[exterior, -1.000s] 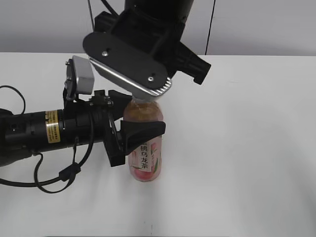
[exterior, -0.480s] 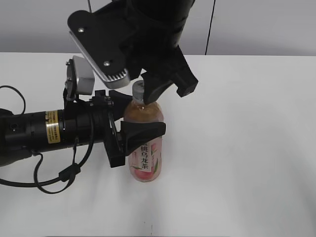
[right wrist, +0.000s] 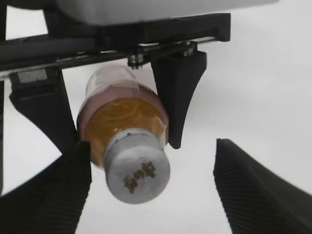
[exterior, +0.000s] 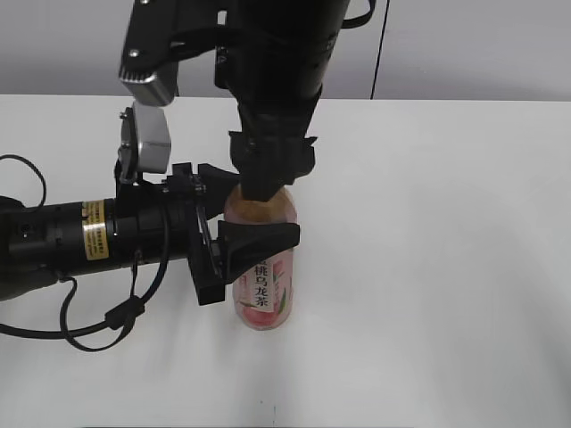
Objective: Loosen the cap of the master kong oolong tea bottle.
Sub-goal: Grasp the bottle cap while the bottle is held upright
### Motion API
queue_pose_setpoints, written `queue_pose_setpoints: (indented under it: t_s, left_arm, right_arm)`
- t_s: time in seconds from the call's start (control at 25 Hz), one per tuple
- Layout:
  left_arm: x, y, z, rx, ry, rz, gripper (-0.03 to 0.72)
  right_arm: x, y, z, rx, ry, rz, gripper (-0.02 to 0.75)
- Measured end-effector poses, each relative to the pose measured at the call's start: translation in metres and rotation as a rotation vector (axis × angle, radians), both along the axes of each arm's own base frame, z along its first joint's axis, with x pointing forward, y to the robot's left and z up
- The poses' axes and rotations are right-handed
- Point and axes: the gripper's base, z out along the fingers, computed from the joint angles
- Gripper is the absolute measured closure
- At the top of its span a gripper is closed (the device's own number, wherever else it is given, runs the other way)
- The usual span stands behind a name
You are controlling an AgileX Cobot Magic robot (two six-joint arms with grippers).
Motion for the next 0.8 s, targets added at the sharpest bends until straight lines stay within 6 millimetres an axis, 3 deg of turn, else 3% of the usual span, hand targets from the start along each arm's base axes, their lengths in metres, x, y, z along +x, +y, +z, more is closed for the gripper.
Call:
queue_pose_setpoints:
  t_s: [0.4, 0.6, 0.8]
  left_arm:
    - [0.000, 0.000, 0.000, 0.000, 0.000, 0.000, 0.233]
    - [0.000, 0.000, 0.000, 0.000, 0.000, 0.000, 0.233]
    - [0.000, 0.000, 0.000, 0.000, 0.000, 0.000, 0.233]
  right_arm:
    - [-0.006, 0.002, 0.022, 0.203, 0.172, -0.591, 0.146]
    - [-0.010, 0.006, 0.022, 0.259, 0.288, -0.755, 0.146]
    - [-0.010, 0.001, 0.024, 0.271, 0.290, -0.898, 0.148]
